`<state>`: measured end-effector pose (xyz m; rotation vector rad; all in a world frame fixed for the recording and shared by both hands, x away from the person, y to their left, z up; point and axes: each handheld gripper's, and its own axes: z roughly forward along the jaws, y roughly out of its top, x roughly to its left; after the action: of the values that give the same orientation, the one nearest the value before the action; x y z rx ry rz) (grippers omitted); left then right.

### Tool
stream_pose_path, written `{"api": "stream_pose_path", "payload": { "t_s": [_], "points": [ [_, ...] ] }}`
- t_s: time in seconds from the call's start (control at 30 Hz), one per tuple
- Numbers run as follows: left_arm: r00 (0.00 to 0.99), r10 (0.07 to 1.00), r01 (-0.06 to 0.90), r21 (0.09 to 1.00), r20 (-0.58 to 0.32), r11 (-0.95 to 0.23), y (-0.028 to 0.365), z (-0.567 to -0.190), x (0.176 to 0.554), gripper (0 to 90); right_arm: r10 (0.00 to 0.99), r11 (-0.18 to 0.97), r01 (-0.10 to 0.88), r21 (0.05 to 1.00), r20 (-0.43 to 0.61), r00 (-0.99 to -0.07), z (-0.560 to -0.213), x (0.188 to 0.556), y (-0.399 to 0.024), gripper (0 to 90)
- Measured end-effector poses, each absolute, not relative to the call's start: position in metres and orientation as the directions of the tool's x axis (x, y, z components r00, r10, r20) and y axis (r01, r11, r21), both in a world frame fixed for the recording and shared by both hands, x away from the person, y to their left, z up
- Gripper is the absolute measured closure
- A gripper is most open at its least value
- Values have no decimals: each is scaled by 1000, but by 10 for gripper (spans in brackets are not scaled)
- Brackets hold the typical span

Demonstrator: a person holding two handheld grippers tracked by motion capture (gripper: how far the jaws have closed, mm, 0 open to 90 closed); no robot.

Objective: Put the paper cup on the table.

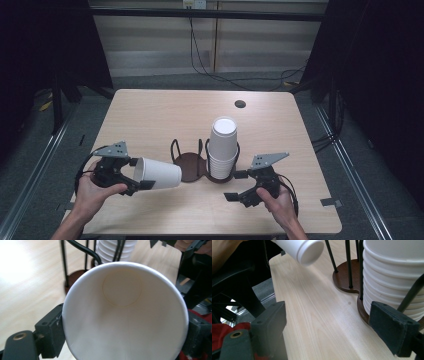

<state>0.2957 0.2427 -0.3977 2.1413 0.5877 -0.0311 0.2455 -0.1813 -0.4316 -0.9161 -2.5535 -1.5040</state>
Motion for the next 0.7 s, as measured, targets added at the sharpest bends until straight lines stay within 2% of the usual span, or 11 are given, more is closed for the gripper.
{"api": "stream_pose_path", "payload": {
  "t_s": [0.1, 0.4, 0.7],
  "points": [
    [882, 427, 421, 738, -198, -527, 247, -395, 297, 127, 467, 358, 504, 786, 317, -826, -432, 245, -181, 147],
    [857, 478, 452, 722, -190, -524, 262, -389, 305, 123, 471, 363, 499, 787, 307, -827, -432, 244, -180, 147],
    [852, 508, 449, 671, -124, -590, 263, -383, 316, 124, 473, 364, 501, 785, 308, -825, -433, 245, -181, 148]
  ]
}}
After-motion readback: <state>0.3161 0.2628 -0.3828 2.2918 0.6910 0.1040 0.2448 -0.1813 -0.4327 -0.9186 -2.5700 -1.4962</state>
